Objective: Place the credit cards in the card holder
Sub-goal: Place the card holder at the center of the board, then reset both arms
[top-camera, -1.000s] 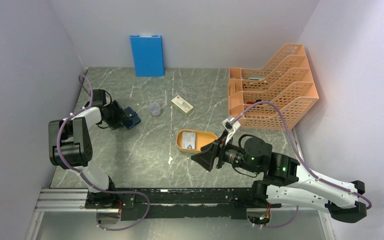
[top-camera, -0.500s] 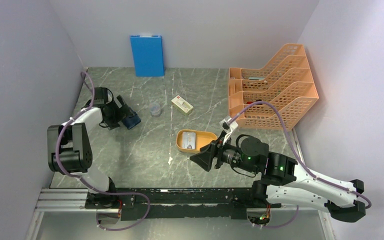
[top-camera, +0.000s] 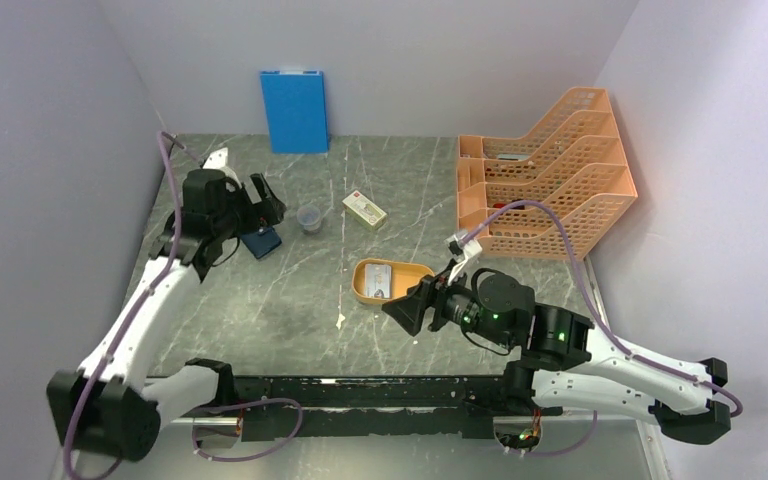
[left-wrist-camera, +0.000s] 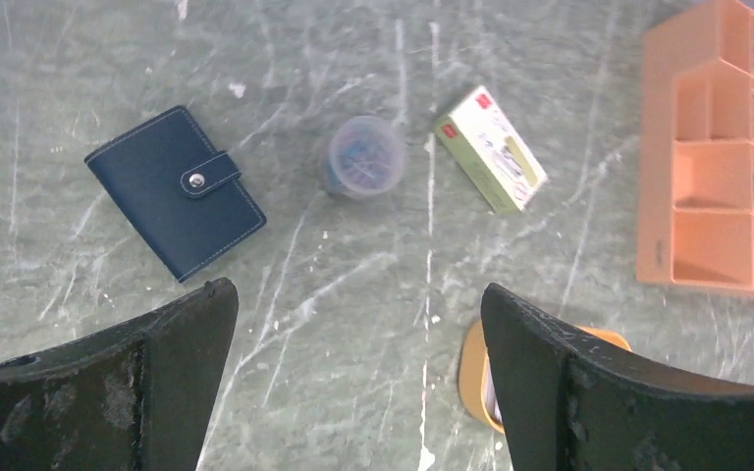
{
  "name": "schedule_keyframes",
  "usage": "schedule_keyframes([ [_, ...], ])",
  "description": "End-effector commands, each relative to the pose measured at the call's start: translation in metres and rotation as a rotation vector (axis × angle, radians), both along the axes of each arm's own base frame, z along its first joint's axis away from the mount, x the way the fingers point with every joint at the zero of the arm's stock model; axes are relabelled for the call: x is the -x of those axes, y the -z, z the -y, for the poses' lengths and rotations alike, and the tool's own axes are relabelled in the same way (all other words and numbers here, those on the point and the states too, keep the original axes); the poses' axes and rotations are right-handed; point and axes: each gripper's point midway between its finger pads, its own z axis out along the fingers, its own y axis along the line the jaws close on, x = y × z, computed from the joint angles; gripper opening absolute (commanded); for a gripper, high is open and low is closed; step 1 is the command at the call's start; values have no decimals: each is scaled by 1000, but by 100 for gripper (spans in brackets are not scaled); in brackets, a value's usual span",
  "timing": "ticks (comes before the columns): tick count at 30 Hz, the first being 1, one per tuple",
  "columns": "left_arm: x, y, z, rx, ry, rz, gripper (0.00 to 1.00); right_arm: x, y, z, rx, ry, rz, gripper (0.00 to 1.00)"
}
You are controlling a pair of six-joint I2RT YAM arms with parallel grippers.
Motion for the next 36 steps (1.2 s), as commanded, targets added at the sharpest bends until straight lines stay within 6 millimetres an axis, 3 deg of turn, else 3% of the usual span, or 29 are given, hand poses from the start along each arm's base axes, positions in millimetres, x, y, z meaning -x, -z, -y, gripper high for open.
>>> schedule_keyframes([
  [1,30,-28,-2,-134,46,86,97,-26,-5,16,3,187,-2,76],
  [6,62,-30,4,-206,135,109,97,-63,5,41,10,504,-49,83],
  [8,73,-27,6,-232,169,117,97,-72,5,42,34,557,-24,99],
  [12,89,-18,18,-254,241,124,97,-95,8,38,168,657,60,100],
  [13,91,-19,23,-254,255,132,97,-101,3,37,187,669,73,100],
  [16,91,-29,35,-269,283,168,97,-129,15,25,280,675,33,100],
  [21,82,-58,62,-323,317,217,97,-177,10,22,261,730,-2,100],
  [23,73,-79,70,-351,297,254,97,-201,-7,32,219,780,-6,100],
  [25,60,-115,64,-371,216,324,97,-223,-29,47,176,850,2,100],
  [27,50,-165,55,-368,130,423,97,-237,-65,59,138,907,55,100],
  [30,46,-217,51,-354,92,511,97,-239,-123,78,115,967,187,100],
  [33,49,-236,56,-316,114,525,98,-221,-171,102,62,981,301,100],
  [36,56,-232,62,-250,140,518,98,-196,-195,122,-8,962,367,100],
])
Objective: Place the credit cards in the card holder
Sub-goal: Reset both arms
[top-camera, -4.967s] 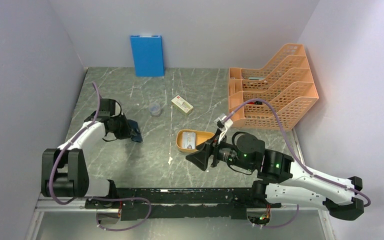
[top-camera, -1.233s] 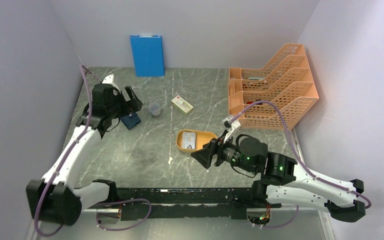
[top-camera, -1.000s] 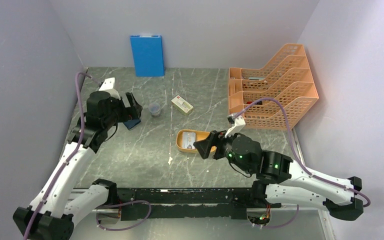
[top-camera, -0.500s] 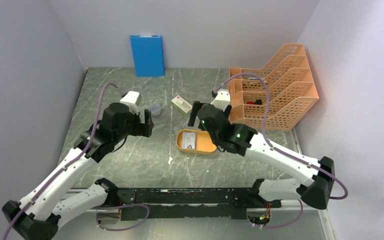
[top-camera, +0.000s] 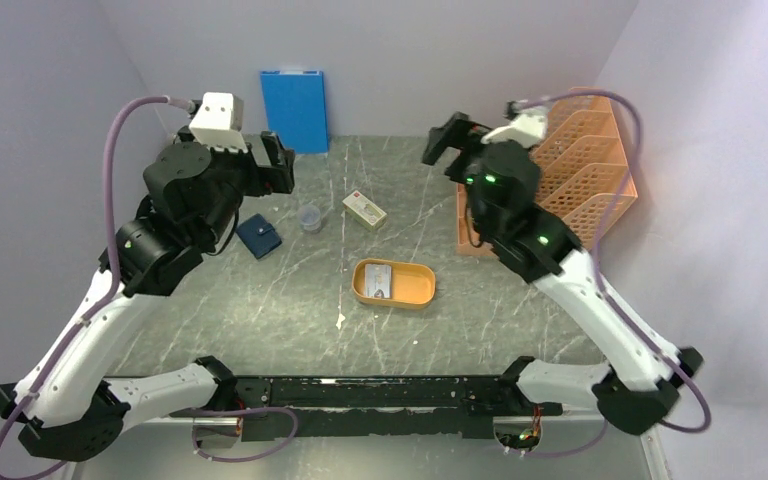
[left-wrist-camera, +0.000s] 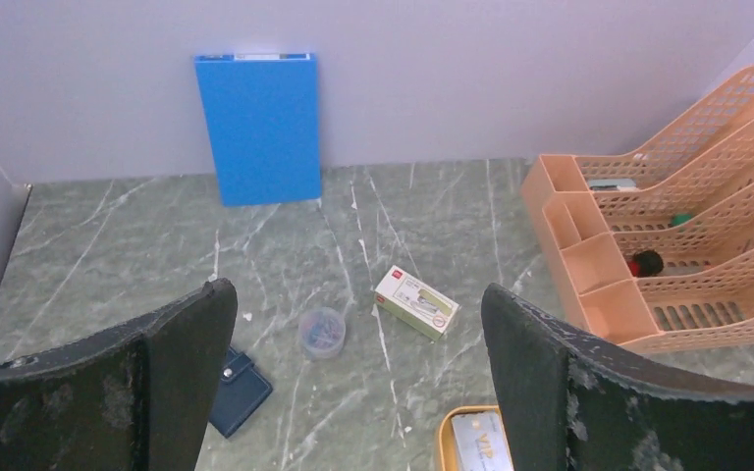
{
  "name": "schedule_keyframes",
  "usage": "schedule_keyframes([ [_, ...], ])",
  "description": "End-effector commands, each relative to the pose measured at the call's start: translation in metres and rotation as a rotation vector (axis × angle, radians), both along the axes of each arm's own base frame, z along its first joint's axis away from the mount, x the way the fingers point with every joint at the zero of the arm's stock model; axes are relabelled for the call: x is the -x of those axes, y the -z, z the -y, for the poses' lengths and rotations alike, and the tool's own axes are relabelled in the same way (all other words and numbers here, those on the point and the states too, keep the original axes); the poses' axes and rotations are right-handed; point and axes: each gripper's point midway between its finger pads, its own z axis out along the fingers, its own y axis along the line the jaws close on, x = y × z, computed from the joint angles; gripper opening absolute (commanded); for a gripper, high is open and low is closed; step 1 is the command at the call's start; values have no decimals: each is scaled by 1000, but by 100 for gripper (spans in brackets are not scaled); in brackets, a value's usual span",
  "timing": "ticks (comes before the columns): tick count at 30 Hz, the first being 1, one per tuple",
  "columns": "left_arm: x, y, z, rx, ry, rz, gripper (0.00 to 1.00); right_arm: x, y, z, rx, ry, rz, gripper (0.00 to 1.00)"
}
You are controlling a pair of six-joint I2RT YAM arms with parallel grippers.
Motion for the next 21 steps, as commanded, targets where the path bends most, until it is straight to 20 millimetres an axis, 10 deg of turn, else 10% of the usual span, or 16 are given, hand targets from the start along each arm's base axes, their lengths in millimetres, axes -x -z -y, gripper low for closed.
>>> schedule_keyframes([
  [1,7,12,0,21,14,-35,98,37,-51,40,-8,1,171,100],
  [11,44,54,-8,66,92,-94,98,108,-17,36,35,-340,235,100],
  [21,56,52,-34,89,12,-80,98,91,3,65,-187,-89,138,100],
])
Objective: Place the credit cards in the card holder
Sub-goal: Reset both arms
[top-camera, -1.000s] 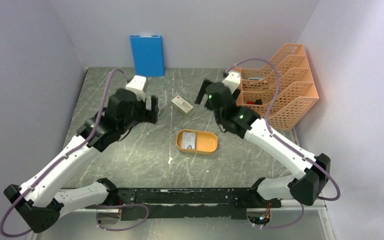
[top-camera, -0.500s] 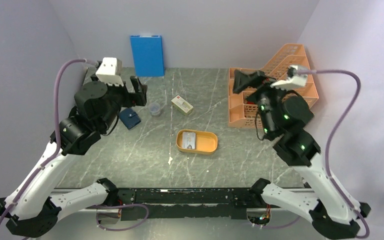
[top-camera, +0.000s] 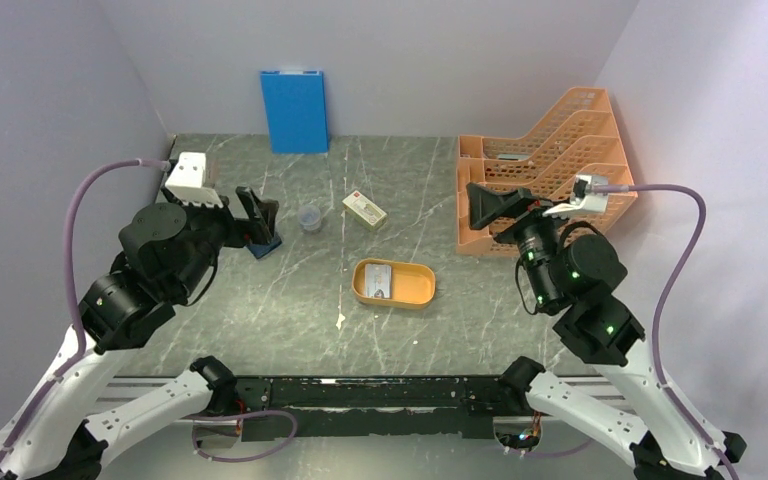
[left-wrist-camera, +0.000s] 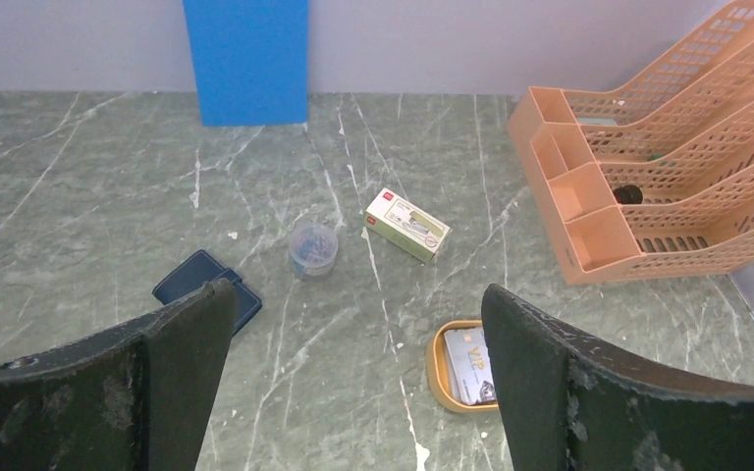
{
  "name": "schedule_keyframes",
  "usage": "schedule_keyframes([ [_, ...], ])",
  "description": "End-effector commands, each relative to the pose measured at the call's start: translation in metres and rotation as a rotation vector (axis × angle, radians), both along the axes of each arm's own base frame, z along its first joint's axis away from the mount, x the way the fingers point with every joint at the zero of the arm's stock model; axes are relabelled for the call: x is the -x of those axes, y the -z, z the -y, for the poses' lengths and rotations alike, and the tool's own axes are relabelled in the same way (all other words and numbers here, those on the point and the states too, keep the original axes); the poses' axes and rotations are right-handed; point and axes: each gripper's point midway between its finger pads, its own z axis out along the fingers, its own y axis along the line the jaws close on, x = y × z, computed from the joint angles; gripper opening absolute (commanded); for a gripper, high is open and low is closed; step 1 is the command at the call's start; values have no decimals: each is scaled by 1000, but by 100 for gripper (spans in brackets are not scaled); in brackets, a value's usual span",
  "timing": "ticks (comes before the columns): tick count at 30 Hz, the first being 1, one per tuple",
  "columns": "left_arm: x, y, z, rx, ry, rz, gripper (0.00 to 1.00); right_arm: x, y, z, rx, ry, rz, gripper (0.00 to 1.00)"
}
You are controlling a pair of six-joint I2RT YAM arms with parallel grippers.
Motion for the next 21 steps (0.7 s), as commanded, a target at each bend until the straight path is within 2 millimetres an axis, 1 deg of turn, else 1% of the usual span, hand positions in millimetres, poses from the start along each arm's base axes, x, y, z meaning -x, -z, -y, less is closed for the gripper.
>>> schedule_keyframes([
  [1,1,-5,-6,28,-36,-3,98,-17,6,8,-112,126,-96,100],
  [6,1,-7,-3,44,-26,3,98,-24,15,5,-141,161,-161,100],
  [10,2,-4,-4,38,-25,-5,98,-23,16,16,-174,212,-167,100],
  [14,4,-6,-4,30,-14,8,98,-20,10,23,-149,225,-142,100],
  [16,5,-9,-3,33,-7,16,98,-18,3,25,-136,222,-124,100],
  [18,4,-16,-2,42,-1,32,98,-17,-9,27,-109,221,-94,100],
  [19,4,-22,-1,51,7,46,98,-16,-18,28,-90,212,-72,100],
  [21,5,-41,1,80,24,90,98,-12,-44,32,-72,204,-13,100],
])
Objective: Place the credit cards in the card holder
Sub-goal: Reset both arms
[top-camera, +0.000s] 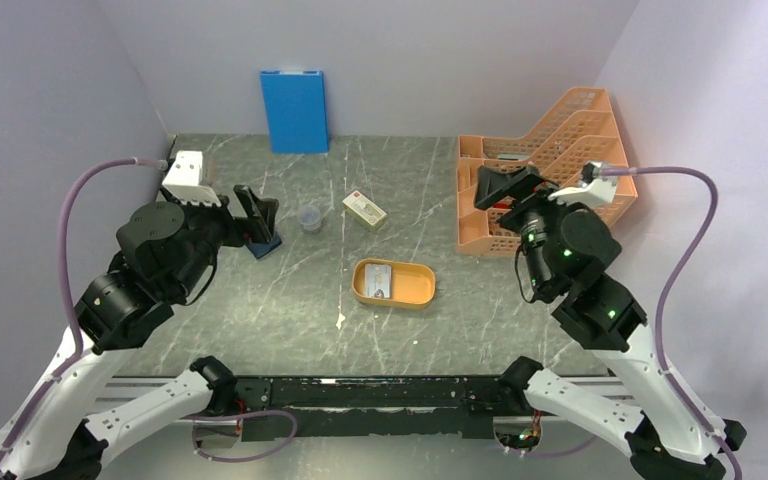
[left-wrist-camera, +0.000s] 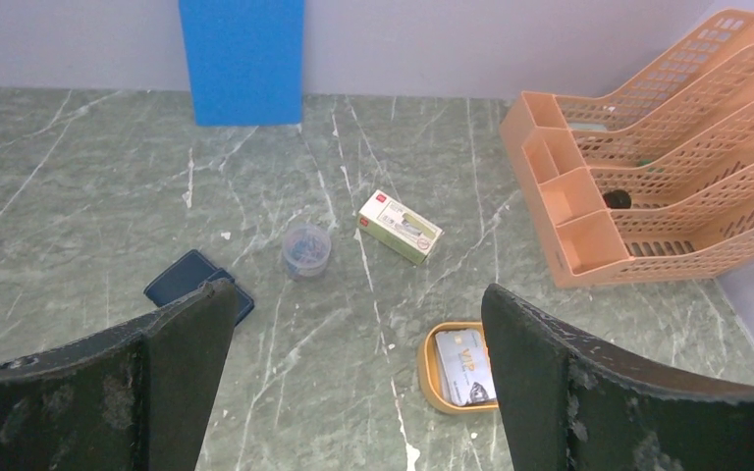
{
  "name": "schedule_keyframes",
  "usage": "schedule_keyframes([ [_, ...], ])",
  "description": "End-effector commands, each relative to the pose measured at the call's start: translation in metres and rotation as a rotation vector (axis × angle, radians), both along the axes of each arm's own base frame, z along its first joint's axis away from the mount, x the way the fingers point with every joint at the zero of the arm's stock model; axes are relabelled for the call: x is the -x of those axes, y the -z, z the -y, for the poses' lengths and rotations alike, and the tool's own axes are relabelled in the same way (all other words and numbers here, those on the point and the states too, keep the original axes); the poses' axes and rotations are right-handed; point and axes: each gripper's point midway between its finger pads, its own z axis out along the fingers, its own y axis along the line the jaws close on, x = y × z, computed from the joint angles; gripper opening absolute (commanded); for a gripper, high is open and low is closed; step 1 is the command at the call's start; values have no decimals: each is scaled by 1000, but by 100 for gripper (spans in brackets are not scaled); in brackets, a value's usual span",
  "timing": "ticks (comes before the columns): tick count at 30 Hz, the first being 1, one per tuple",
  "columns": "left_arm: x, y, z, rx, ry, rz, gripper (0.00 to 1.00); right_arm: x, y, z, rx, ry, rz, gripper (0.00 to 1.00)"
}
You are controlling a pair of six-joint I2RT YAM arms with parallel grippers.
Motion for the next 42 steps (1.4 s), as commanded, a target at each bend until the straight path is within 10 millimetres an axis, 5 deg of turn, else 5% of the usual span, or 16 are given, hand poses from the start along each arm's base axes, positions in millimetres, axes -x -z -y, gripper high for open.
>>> schedule_keyframes([
  [1,5,-51,5,70,50,125,98,10,-63,17,35,18,137,100],
  [7,25,-127,15,195,177,348,98,34,-146,18,-7,-76,319,100],
  [11,34,-154,29,239,268,425,98,40,-166,10,-20,-129,363,100],
  [19,23,-162,37,222,260,387,98,25,-142,-2,27,-128,309,100],
  [30,7,-115,43,155,232,263,98,20,-125,-3,-8,-113,292,100],
  [42,2,-108,49,144,240,237,98,19,-114,1,1,-93,257,100],
])
